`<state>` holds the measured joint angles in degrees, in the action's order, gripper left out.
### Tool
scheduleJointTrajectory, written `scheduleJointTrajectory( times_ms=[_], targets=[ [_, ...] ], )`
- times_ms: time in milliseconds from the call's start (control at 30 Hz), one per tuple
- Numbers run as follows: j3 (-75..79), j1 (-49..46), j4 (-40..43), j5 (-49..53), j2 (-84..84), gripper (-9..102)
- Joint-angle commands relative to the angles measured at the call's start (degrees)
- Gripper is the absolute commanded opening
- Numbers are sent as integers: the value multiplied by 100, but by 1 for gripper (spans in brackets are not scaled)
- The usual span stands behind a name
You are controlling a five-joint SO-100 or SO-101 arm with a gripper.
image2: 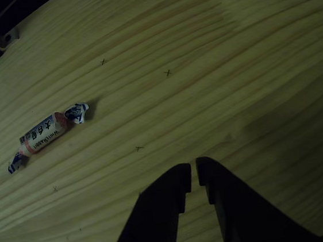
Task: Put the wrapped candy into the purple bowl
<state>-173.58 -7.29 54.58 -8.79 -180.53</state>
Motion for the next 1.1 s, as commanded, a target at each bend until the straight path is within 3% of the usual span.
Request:
scheduleJointTrajectory(
  times_ms=[0,400,767,1067],
  targets=[
    [105,-167,-149,-97,-26,1],
    [439,-44,-545,202,316,1],
    [2224,-70,-1195,1213,2795,1],
    [3357,483,-1608,2241,4456,0]
  ],
)
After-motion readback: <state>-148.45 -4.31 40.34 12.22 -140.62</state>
